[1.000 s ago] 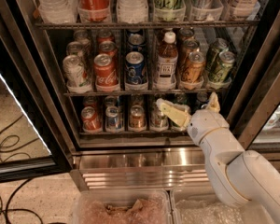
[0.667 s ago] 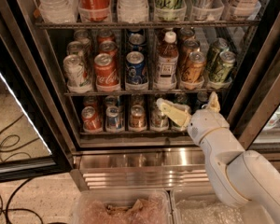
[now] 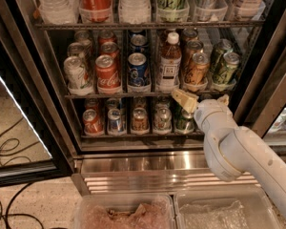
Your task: Pick green can from middle shelf of fridge
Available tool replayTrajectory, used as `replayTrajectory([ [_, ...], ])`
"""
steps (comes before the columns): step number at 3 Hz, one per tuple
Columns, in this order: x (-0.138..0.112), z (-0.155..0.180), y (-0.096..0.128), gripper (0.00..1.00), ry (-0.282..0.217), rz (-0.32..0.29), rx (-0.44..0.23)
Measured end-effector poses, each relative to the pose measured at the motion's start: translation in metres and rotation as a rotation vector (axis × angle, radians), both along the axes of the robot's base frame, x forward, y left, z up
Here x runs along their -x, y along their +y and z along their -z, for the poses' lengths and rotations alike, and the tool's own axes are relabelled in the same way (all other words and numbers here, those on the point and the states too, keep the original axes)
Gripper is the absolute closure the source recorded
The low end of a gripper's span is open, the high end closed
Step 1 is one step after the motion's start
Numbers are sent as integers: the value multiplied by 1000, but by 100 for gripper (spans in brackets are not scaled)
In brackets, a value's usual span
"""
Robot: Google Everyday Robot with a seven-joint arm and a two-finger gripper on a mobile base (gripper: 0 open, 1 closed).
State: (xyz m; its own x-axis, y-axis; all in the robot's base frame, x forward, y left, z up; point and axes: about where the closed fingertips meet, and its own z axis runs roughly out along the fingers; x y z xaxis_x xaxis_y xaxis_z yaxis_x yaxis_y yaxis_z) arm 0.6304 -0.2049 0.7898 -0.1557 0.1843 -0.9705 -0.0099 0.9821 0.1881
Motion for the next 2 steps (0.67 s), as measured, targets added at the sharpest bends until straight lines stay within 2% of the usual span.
replayTrajectory([
  [1,1,9,-14,0,35,56,10],
  [2,1,9,-14,0,34,55,10],
])
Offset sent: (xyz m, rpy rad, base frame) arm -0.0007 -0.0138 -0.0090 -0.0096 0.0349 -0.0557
